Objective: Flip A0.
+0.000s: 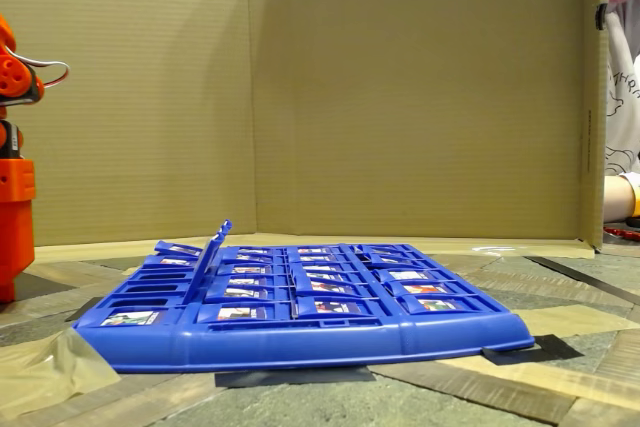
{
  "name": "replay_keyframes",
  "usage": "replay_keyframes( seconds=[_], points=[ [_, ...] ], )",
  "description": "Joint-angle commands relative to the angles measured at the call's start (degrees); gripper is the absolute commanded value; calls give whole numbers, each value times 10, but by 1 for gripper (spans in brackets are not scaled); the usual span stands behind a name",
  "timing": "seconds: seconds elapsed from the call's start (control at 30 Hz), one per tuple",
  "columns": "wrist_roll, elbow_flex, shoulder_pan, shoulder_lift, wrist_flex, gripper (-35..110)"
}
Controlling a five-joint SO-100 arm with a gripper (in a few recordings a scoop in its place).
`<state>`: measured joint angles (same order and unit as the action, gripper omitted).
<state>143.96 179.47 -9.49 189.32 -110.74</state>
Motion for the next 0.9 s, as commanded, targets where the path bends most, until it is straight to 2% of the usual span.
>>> replay_keyframes(
  seconds=[0.0,0.87],
  points=[
    [11,5,4,-3,-3,0],
    [13,5,4,-3,-2,0]
  ],
)
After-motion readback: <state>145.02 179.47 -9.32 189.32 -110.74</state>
